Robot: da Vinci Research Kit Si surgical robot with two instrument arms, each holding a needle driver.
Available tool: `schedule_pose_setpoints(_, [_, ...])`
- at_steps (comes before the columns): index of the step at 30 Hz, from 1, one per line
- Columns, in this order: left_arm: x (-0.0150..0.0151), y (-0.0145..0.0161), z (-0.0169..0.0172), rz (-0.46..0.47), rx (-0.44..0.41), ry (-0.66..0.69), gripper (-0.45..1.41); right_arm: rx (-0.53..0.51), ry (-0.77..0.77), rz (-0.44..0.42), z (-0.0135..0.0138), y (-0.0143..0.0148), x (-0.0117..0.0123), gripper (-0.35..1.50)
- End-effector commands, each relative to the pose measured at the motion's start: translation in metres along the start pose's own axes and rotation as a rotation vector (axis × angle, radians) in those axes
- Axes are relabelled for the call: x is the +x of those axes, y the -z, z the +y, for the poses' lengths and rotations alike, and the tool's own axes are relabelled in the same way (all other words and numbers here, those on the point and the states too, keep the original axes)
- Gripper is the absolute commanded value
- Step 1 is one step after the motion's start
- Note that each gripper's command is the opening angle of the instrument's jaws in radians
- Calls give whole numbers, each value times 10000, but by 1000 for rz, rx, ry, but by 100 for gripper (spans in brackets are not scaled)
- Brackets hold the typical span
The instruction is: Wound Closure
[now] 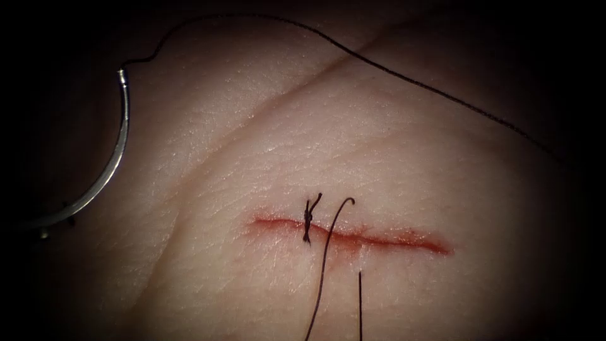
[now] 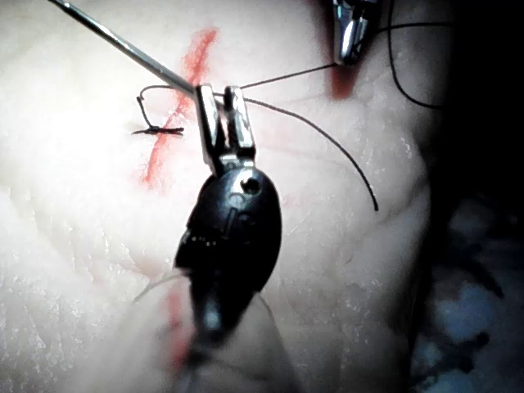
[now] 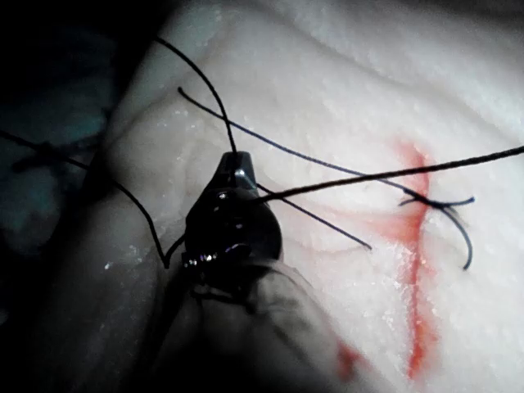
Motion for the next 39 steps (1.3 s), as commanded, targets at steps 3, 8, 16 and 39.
schedule_pose_setpoints(3, [-6,-3,5,-1,-1,1,-45,35,25,4,-31,-6,18,-35])
schedule_pose_setpoints(8, [-6,-3,5,-1,-1,2,-45,70,46,0,-52,-3,36,-35])
schedule_pose_setpoints(16, [-5,-4,5,1,-3,2,-45,33,30,12,-44,5,60,49])
schedule_pose_setpoints(39, [-3,-10,5,4,-3,3,-45,-195,-35,-44,97,-11,-87,123])
